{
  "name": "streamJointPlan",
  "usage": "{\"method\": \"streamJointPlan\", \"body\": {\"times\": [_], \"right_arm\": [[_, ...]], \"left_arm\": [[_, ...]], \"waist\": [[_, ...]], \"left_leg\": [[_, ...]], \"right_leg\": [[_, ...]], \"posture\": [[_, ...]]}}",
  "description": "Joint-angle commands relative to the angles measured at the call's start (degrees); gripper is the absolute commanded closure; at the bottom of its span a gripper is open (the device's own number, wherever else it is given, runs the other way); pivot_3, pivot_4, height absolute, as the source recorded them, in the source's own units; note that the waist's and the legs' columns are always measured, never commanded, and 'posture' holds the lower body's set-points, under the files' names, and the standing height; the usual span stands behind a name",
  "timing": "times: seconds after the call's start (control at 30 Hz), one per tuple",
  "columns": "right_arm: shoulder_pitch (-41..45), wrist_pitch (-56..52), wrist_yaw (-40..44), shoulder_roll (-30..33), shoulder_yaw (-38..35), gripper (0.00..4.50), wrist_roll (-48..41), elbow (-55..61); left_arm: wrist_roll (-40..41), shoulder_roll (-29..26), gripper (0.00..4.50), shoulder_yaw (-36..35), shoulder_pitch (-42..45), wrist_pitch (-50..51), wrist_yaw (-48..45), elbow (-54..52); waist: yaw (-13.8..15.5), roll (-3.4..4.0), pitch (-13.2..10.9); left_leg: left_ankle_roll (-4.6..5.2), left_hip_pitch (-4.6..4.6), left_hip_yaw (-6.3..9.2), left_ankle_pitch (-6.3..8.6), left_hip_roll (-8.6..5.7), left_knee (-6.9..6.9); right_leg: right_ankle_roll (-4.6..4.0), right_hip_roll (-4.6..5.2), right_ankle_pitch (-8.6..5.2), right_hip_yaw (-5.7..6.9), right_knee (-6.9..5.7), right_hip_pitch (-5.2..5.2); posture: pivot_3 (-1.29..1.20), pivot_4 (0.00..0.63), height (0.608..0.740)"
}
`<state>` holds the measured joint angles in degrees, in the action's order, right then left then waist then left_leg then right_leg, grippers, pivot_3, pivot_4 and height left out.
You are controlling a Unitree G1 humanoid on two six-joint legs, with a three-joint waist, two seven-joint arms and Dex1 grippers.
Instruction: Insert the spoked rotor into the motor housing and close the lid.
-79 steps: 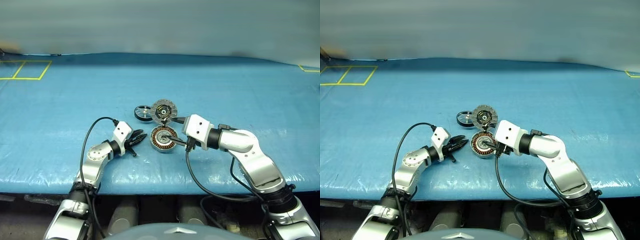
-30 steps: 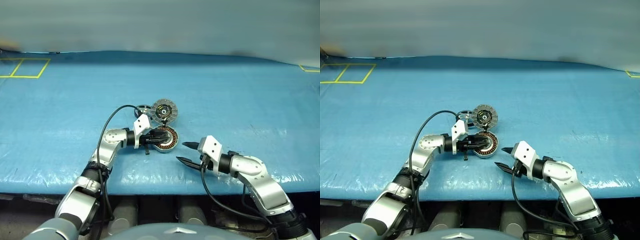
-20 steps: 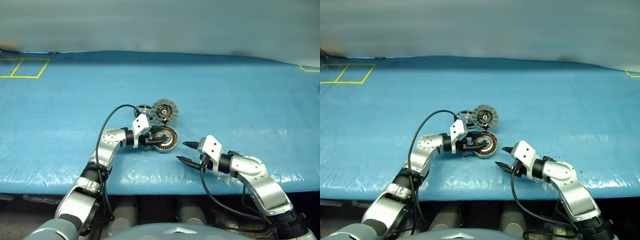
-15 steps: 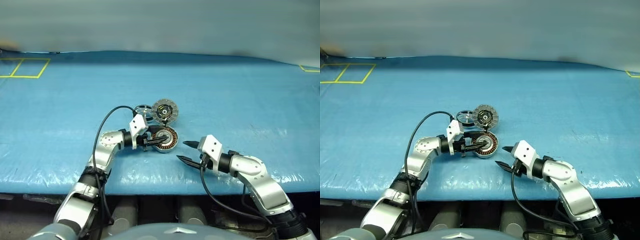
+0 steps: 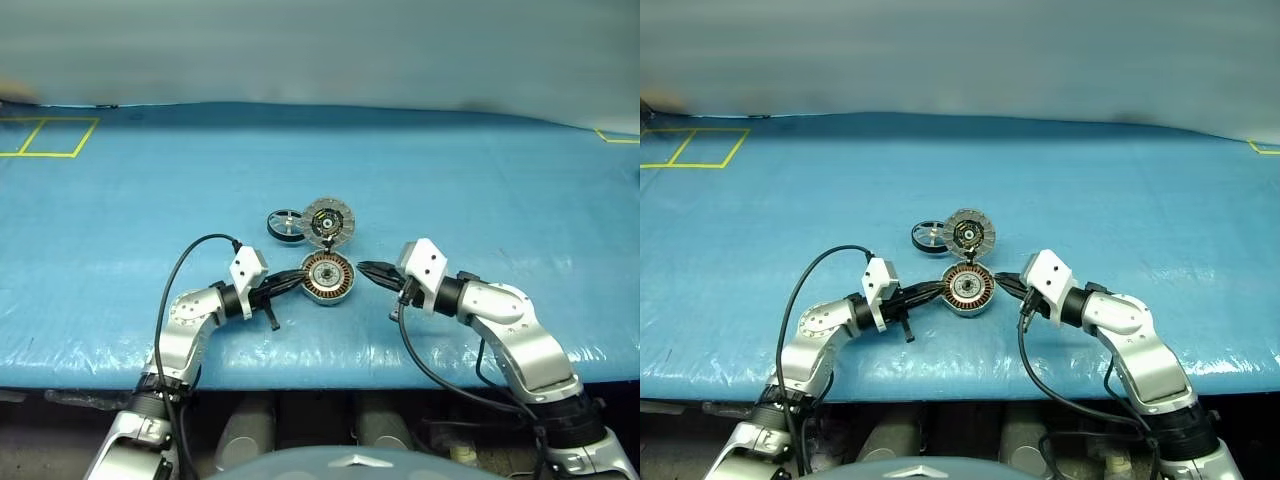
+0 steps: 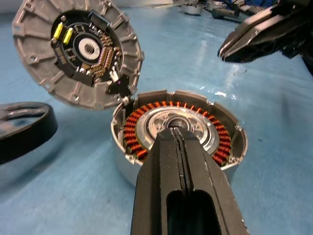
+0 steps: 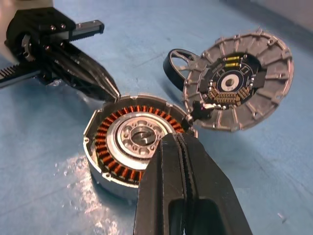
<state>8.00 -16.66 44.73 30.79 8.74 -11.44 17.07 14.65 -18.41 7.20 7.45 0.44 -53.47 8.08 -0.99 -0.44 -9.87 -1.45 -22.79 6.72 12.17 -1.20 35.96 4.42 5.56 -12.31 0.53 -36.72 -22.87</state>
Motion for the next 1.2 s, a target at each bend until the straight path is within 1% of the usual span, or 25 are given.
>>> {"method": "streamJointPlan", "body": {"times": [0.03, 0.23, 0.57, 0.73, 0.93, 1.03, 1.2], "right_arm": [[3.6, 1.3, 1.0, -2.0, 3.9, 4.49, 1.5, -2.4], [7.3, 1.9, 2.3, -4.7, 8.1, 4.49, 3.3, -7.5], [9.0, 3.6, 0.7, -5.3, 9.2, 4.49, 7.7, -14.4], [9.4, 3.6, 0.7, -5.6, 8.3, 4.49, 7.5, -13.9], [9.1, 2.4, 1.9, -5.3, 10.7, 4.49, 9.3, -14.3], [9.1, 2.6, 0.7, -5.0, 11.3, 4.49, 11.7, -14.1], [9.8, 2.5, 0.4, -5.1, 9.9, 4.49, 11.2, -10.5]], "left_arm": [[0.6, -0.3, 4.50, -1.6, -1.8, -0.3, 2.4, -3.8], [1.0, 0.0, 4.50, -2.2, -3.9, -0.3, 4.5, -5.9], [1.0, 0.6, 4.50, -2.1, -4.9, -0.3, 5.8, -6.5], [1.3, 1.0, 4.50, -1.8, -5.2, -0.2, 5.7, -6.0], [1.0, 1.3, 4.50, -1.8, -5.8, -0.4, 6.0, -5.5], [0.9, 1.2, 4.50, -2.0, -6.1, -0.5, 6.1, -5.6], [1.0, 1.5, 4.50, -1.9, -7.0, -0.5, 6.2, -5.8]], "waist": [[0.1, 0.00, 0.0], [0.2, 0.00, 0.0], [0.0, 0.01, 0.0], [0.0, 0.01, 0.0], [-0.1, 0.01, 0.0], [-0.2, 0.02, 0.0], [-0.2, 0.02, 0.0]], "left_leg": [[0.00, -0.01, 0.01, 0.00, 0.00, 0.00], [0.00, -0.02, 0.01, 0.00, -0.01, 0.00], [0.00, 0.01, 0.00, 0.00, -0.01, 0.00], [0.00, 0.01, 0.00, 0.00, -0.01, 0.00], [0.00, 0.02, 0.00, 0.00, -0.01, 0.00], [0.00, 0.05, 0.00, 0.00, -0.01, 0.00], [0.00, 0.08, 0.00, 0.00, -0.01, 0.00]], "right_leg": [[0.00, 0.00, 0.00, 0.00, -0.01, 0.00], [0.01, 0.00, 0.02, 0.00, 0.01, -0.01], [0.01, 0.00, 0.02, 0.00, -0.05, -0.01], [0.02, 0.00, 0.02, 0.00, -0.05, -0.01], [0.02, 0.00, 0.02, 0.00, -0.05, -0.01], [0.01, 0.00, 0.02, 0.00, -0.06, 0.01], [-0.01, 0.00, 0.00, -0.01, -0.07, 0.02]], "posture": [[0.00, 0.150, 0.740], [0.00, 0.150, 0.740], [0.00, 0.150, 0.740], [0.00, 0.150, 0.740], [0.00, 0.150, 0.740], [0.00, 0.150, 0.740], [0.00, 0.150, 0.740]]}}
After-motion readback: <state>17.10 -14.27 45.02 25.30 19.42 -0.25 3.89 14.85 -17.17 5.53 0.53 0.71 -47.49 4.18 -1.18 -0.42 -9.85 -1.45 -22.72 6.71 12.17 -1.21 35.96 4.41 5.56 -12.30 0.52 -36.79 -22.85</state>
